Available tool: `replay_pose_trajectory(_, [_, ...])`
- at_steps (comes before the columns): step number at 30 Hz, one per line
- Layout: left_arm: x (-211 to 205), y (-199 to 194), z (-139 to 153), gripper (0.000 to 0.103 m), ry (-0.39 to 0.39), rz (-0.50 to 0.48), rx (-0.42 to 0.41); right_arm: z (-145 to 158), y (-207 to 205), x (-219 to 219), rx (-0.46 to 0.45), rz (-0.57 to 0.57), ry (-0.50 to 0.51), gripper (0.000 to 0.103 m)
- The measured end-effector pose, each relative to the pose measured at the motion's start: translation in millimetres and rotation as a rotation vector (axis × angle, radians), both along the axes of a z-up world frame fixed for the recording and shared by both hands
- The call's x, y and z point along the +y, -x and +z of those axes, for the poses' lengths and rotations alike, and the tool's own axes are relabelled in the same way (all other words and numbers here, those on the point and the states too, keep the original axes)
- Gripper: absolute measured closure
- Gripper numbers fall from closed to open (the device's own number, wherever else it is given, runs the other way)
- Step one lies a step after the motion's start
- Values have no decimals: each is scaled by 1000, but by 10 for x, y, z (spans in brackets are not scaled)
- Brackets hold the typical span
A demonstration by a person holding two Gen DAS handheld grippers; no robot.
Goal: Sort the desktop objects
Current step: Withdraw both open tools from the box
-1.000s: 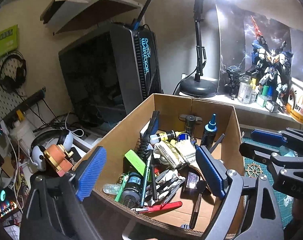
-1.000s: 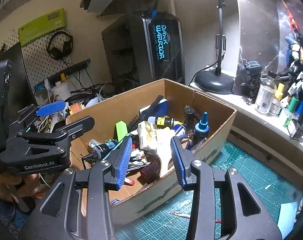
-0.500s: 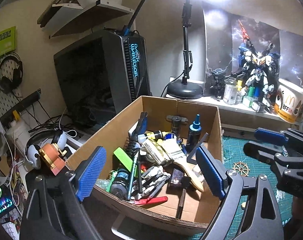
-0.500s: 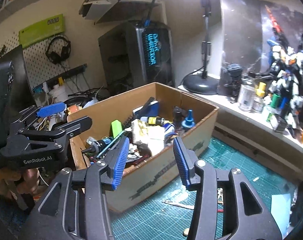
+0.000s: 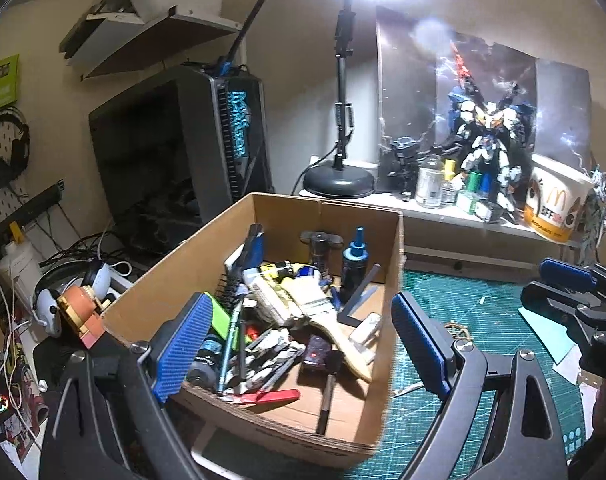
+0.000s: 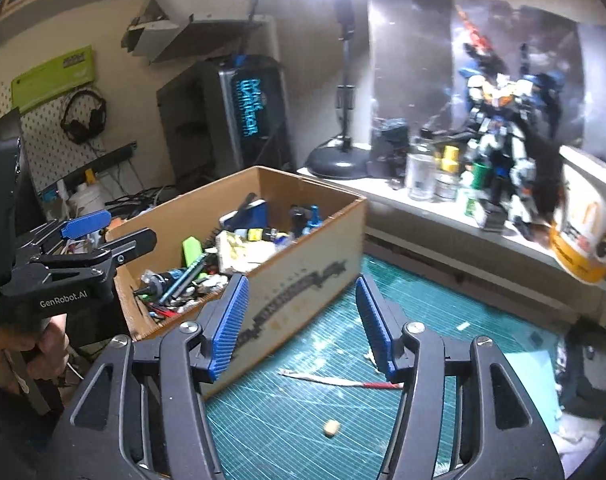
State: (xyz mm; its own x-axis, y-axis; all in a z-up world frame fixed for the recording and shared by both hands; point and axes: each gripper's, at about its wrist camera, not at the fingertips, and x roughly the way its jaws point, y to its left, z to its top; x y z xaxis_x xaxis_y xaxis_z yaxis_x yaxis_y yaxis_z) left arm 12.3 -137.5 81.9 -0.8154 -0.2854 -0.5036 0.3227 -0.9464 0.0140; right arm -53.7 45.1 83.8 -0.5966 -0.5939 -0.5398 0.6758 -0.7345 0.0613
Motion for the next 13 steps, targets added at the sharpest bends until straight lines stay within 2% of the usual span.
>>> replay_pose_trajectory(13, [449,161,-70,11,6,-115,-11,21,-216,624,10,-145,-12,48])
